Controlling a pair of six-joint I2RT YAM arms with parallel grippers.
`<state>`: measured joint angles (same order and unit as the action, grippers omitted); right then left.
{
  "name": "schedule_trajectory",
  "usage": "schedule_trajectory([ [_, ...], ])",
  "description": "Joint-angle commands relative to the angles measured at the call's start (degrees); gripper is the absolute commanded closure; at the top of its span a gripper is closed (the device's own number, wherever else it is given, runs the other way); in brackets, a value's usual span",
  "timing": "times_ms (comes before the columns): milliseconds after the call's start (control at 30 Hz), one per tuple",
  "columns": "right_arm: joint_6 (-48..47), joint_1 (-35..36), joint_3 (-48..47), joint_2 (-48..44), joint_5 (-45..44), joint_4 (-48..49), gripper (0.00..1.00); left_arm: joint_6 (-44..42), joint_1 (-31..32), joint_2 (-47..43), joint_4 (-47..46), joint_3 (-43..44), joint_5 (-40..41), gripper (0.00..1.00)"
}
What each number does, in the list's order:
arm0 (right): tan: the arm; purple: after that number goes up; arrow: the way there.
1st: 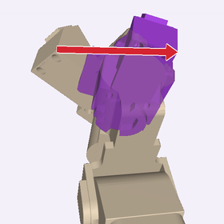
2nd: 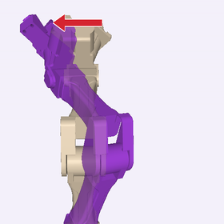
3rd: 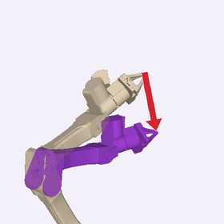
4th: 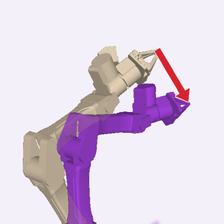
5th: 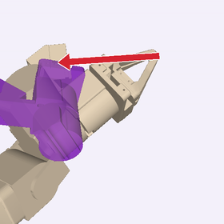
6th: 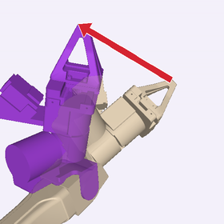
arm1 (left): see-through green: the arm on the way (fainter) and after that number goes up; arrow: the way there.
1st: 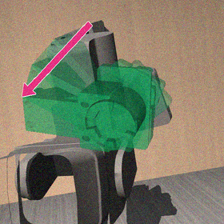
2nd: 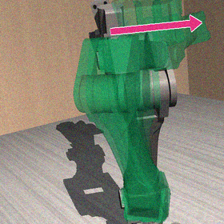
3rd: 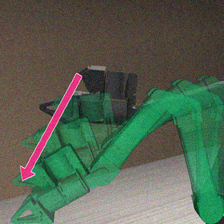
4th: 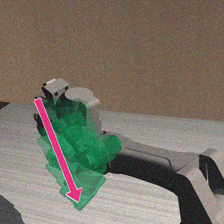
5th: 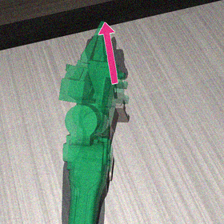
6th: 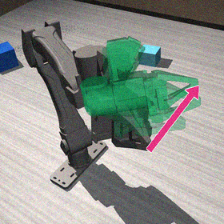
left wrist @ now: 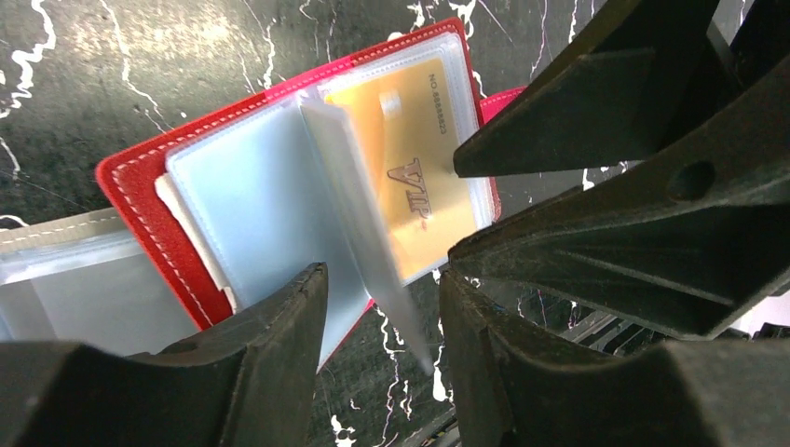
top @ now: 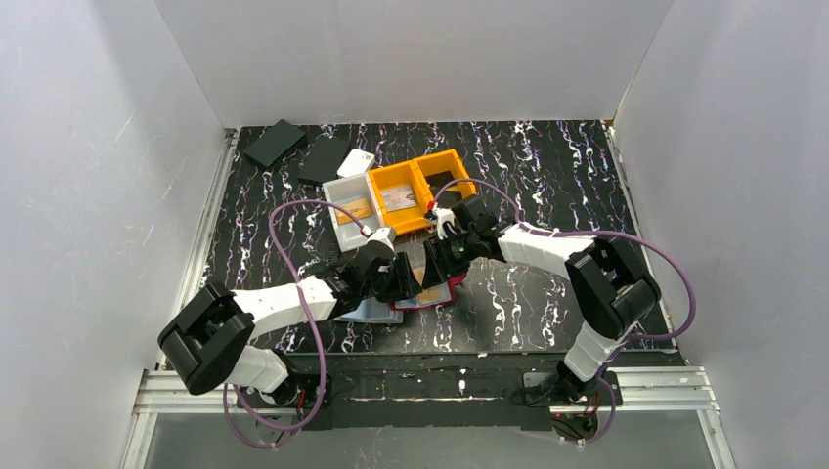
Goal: Take the credit cards out of the card holder
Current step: Remove the credit card from the card holder.
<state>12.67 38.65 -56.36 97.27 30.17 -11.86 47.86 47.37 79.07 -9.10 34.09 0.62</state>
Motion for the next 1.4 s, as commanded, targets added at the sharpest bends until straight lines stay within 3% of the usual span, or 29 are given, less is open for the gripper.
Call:
schedule_trajectory([
  [0, -0.1, 0.34, -0.84, -0.21, 1.64, 0.74, 0.42, 0.71, -1.01, -2.8, 0.11, -1.33, 1.31, 0.56],
  [400, -3.86, -0.09, 0.41, -4.15, -0.84, 0.43, 0.41, 2.4, -2.74, -4.26, 0.84, -2.79, -0.13, 0.63],
  [667, -6.91, -2.2, 2.15, -7.58, 2.88, 0.43, 0.42, 3.91, -4.98, -2.72, 0.84, -2.8, -2.42, 0.68],
  [833, -10.14, -4.51, 3.69, -9.44, 7.74, 0.19, 0.41, 4.6, -5.98, -2.45, 0.76, -3.06, -3.11, 0.68],
  [933, -14.05, -6.16, 4.67, -10.83, 13.65, -0.27, 0.37, 4.96, -6.31, -2.32, 0.75, -3.17, -3.41, 0.75],
  [1033, -16.32, -8.47, 5.9, -12.55, 19.67, 0.11, 0.36, 4.87, -6.57, -1.72, 0.4, -3.11, -4.03, 1.0],
  [1233, -14.76, -13.6, 9.99, -16.9, 28.36, 4.71, 0.31, 1.4, -6.59, -2.16, -5.46, -4.11, -8.52, 1.0],
  [1367, -10.37, -14.74, 13.7, -20.29, 31.28, 10.86, 0.24, -0.27, -6.59, -4.64, -14.65, -6.45, -12.39, 1.0],
])
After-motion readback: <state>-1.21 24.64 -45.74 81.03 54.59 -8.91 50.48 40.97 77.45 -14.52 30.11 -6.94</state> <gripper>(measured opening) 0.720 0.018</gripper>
